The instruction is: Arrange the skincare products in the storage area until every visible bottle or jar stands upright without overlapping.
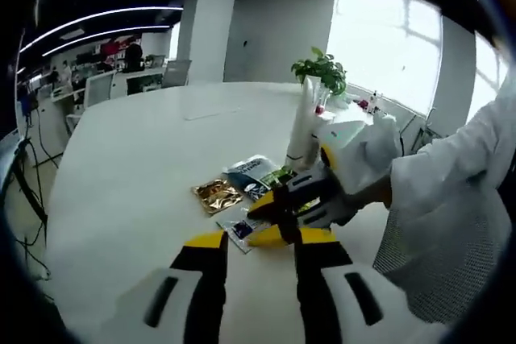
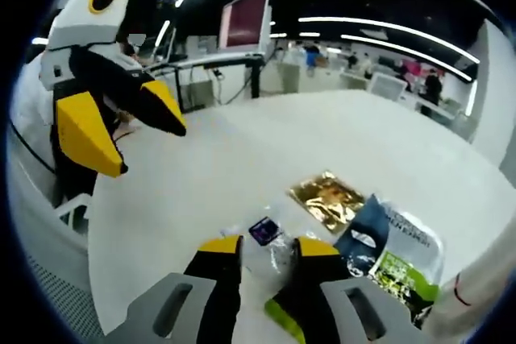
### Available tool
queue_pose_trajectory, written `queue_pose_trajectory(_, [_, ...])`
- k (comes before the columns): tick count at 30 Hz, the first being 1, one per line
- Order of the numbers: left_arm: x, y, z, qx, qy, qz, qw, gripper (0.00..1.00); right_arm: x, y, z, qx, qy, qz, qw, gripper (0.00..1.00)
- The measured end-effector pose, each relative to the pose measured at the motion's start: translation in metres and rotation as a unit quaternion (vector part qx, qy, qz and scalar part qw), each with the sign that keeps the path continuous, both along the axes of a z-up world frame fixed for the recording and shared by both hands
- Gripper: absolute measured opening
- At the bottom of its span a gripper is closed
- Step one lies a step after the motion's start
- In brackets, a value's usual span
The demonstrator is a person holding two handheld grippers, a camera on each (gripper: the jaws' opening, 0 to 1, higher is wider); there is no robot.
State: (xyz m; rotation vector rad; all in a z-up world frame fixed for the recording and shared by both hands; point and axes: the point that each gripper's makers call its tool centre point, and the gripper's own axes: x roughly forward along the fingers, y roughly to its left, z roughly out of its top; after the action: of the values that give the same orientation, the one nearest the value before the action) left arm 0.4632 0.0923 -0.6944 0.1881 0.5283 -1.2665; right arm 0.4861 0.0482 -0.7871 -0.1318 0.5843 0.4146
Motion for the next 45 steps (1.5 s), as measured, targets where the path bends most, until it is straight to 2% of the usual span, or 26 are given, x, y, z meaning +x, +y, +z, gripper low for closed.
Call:
queue_pose_trajectory(2, [-0.001, 0.001, 0.004, -0.002, -0.006, -0.002, 1.0, 0.32, 0.002, 0.0, 0.009, -0.013, -0.02, 0.002, 0.9997, 0.23])
queue_pose_trajectory(4, [-0.001, 0.002, 0.005, 0.003, -0.016, -0.002, 0.9999, 0.36, 0.003, 0.0, 0.019, -0.002, -0.028, -0.001, 0.9996, 0.21])
queue_pose_trajectory(6, [-0.001, 0.004, 0.007, 0.007, -0.025, -0.003, 0.9997, 0.39, 0.003, -0.004, 0.03, 0.008, -0.032, -0.006, 0.9994, 0.25])
queue_pose_trajectory(9, [-0.001, 0.005, 0.011, 0.013, -0.03, -0.001, 0.9995, 0.4, -0.005, -0.011, 0.043, 0.001, -0.039, -0.001, 0.9992, 0.29])
queue_pose_trajectory(12, [-0.004, 0.006, 0.015, 0.015, -0.039, -0.006, 0.9991, 0.42, -0.016, -0.019, 0.056, 0.003, -0.037, -0.005, 0.9993, 0.37])
queue_pose_trajectory(14, [-0.005, 0.006, 0.016, 0.014, -0.041, -0.008, 0.999, 0.45, -0.023, -0.016, 0.07, 0.04, -0.035, -0.009, 0.9986, 0.46])
queue_pose_trajectory(16, [-0.008, 0.004, 0.016, 0.019, -0.045, -0.013, 0.9987, 0.49, -0.031, -0.017, 0.084, 0.037, -0.044, -0.003, 0.9983, 0.55])
queue_pose_trajectory(19, [-0.01, 0.002, 0.018, 0.024, -0.052, -0.021, 0.9981, 0.51, -0.042, -0.018, 0.097, 0.039, -0.055, 0.002, 0.9977, 0.63])
queue_pose_trajectory(24, [-0.014, -0.002, 0.027, 0.004, -0.048, -0.025, 0.9985, 0.55, -0.057, -0.031, 0.111, 0.037, -0.062, -0.011, 0.9973, 0.73])
queue_pose_trajectory(28, [-0.021, -0.005, 0.027, 0.013, -0.053, -0.034, 0.9979, 0.57, -0.068, -0.04, 0.121, 0.03, -0.067, -0.018, 0.9971, 0.83])
queue_pose_trajectory(33, [-0.018, -0.005, 0.03, 0.013, -0.06, -0.033, 0.9976, 0.61, -0.082, -0.056, 0.131, 0.016, -0.072, -0.025, 0.997, 0.93])
queue_pose_trajectory(41, [-0.017, -0.004, 0.033, 0.009, -0.064, -0.033, 0.9974, 0.65, -0.099, -0.086, 0.141, -0.004, -0.081, -0.05, 0.9955, 0.99])
queue_pose_trajectory(45, [-0.017, -0.003, 0.031, 0.012, -0.062, -0.029, 0.9976, 0.67, -0.107, -0.1, 0.142, -0.007, -0.078, -0.064, 0.9949, 0.99])
